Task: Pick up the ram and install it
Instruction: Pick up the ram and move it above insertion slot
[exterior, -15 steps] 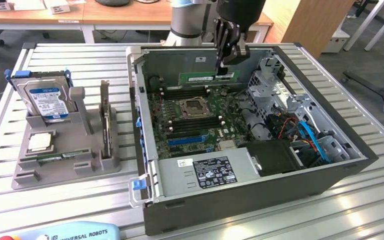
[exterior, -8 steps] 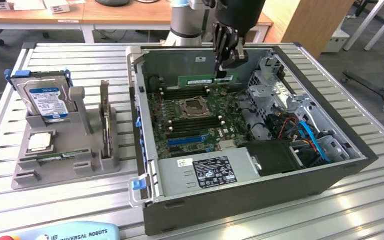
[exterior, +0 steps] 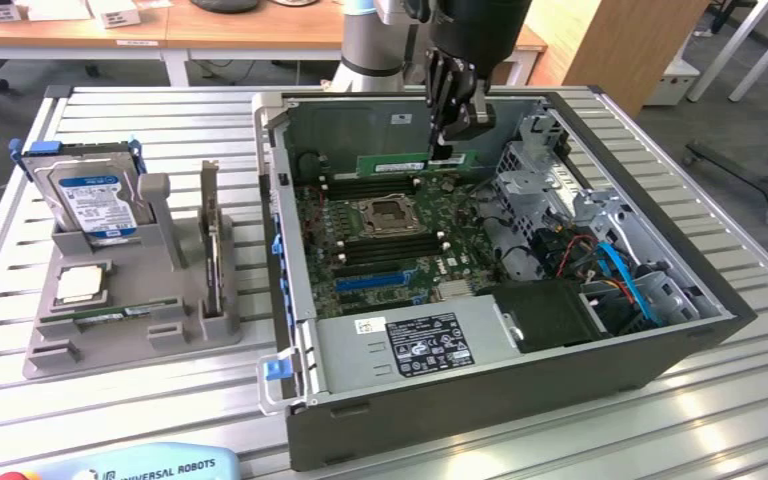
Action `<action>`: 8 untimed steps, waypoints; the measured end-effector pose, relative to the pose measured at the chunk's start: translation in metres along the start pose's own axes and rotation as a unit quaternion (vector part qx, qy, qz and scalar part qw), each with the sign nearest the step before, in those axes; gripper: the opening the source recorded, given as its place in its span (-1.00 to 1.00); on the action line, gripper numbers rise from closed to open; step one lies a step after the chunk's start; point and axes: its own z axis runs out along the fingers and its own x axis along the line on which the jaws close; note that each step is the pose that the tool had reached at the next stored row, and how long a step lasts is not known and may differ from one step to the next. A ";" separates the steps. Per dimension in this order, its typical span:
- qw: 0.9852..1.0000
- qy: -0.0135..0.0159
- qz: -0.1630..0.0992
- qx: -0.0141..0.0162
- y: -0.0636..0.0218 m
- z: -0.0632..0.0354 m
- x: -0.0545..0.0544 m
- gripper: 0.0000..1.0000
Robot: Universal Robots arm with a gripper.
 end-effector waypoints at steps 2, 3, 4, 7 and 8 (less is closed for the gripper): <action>1.000 0.000 0.000 0.000 0.0000 0.0001 0.000 -0.76; 1.000 0.000 0.000 0.000 0.0000 0.0002 0.000 -0.76; 1.000 0.000 0.000 0.000 0.0000 0.0006 0.000 -0.76; 1.000 0.000 0.000 0.000 0.0000 0.0012 0.000 -0.76; 1.000 0.000 0.000 0.000 0.0000 0.0012 0.000 -0.76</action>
